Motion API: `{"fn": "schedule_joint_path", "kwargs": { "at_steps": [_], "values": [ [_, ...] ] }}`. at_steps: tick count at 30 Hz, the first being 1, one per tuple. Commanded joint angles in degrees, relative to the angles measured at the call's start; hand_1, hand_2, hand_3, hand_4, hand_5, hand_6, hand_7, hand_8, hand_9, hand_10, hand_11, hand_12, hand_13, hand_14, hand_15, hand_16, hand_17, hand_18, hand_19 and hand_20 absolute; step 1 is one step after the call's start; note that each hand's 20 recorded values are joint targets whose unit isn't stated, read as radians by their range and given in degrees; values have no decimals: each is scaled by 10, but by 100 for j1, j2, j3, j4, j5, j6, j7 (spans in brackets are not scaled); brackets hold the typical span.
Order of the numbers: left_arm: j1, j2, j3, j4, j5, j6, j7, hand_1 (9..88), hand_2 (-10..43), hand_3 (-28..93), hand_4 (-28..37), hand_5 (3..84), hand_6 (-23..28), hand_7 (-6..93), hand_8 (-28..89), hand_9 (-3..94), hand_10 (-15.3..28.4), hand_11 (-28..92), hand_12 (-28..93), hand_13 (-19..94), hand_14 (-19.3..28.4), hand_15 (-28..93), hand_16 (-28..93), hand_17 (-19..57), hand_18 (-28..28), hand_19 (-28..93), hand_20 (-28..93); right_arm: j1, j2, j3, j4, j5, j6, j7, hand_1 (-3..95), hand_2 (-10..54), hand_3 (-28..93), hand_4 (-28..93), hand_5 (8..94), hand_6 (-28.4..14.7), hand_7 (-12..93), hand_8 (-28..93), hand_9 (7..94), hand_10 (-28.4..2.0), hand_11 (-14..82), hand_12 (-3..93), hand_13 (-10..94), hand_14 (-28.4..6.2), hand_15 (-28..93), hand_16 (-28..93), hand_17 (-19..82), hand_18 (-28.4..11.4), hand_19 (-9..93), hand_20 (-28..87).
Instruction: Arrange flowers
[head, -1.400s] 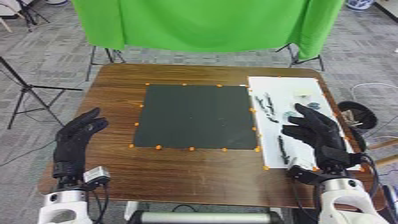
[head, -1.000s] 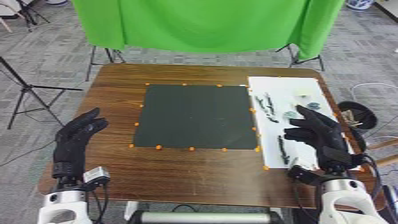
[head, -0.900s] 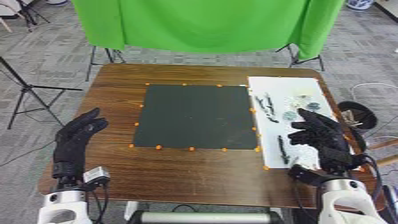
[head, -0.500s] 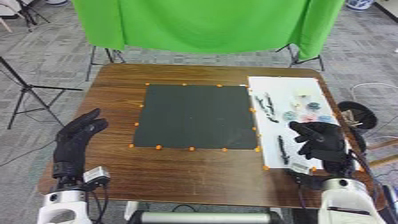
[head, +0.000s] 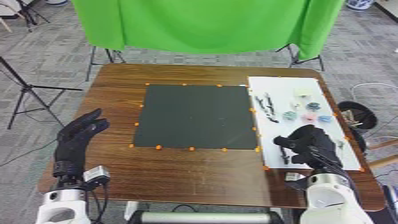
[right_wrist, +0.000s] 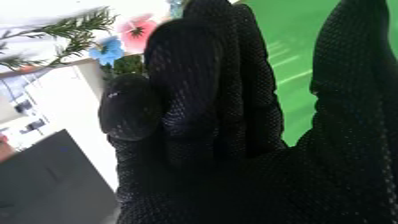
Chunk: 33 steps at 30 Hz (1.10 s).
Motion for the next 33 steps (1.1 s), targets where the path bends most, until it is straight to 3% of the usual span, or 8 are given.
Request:
{"fn": "schedule_joint_path", "kwargs": {
  "at_steps": [1, 7, 17, 21, 23, 28, 33],
  "values": [
    [23, 19, 28, -32, 58, -16, -133, 328, -95, 692, -183, 502, 5, 172, -82, 505, 128, 232, 139, 411, 169, 284, -12, 104, 118, 75, 197, 303, -4, -294, 494, -326, -175, 351, 345, -95, 656, -239, 715, -36, 219, -76, 811, -135, 302, 244, 877, -43, 541, 292, 641, -99, 915, 308],
    [25, 40, 44, -34, 58, -35, -165, 331, -95, 689, -181, 500, 5, 171, -82, 504, 127, 233, 139, 410, 169, 285, -12, 103, 118, 76, 196, 546, -90, -526, 861, -467, -338, 636, 352, -95, 656, -236, 702, -37, 210, -74, 803, -134, 296, 242, 876, -42, 544, 298, 642, -98, 919, 309],
    [-5, 74, 14, -28, 89, -126, -220, 332, -94, 689, -178, 500, 5, 171, -82, 502, 128, 233, 139, 410, 169, 287, -12, 103, 118, 78, 195, 124, -202, -464, 753, -579, -399, 764, 391, -95, 676, -214, 679, -35, 217, -69, 803, -132, 313, 249, 878, -38, 547, 300, 646, -89, 922, 306],
    [20, 71, -6, -60, 123, -94, -235, 333, -94, 688, -179, 498, 5, 171, -81, 502, 129, 232, 139, 410, 169, 286, -13, 103, 118, 78, 195, 98, -192, -523, 646, -504, -734, 841, 423, -95, 690, -199, 686, -32, 224, -69, 809, -131, 316, 254, 884, -32, 541, 302, 650, -85, 921, 304],
    [14, 88, -18, -65, 117, -97, -225, 332, -94, 688, -179, 498, 6, 170, -82, 503, 129, 231, 138, 410, 169, 285, -13, 103, 118, 78, 195, 132, -154, -580, 606, -440, -945, 866, 452, -95, 669, -188, 690, -30, 228, -70, 819, -126, 290, 300, 888, -31, 535, 309, 653, -82, 919, 303],
    [-3, 77, -3, -65, 197, -128, -240, 331, -95, 690, -180, 497, 6, 169, -81, 502, 129, 232, 139, 409, 169, 285, -13, 103, 118, 79, 194, 242, -123, -680, 578, -186, -1302, 944, 498, -95, 633, -169, 702, -34, 210, 94, 844, -119, 243, 355, 895, -27, 528, 315, 664, -75, 911, 306],
    [-13, 58, -5, -54, 220, -171, -263, 331, -94, 688, -180, 496, 7, 168, -80, 500, 128, 231, 138, 408, 170, 284, -13, 103, 119, 78, 193, 255, -171, -657, 581, 119, -1405, 992, 589, -95, 534, -118, 745, -37, 199, 163, 899, -107, 205, 408, 923, -18, 507, 316, 689, -66, 894, 309]
  ]
}}
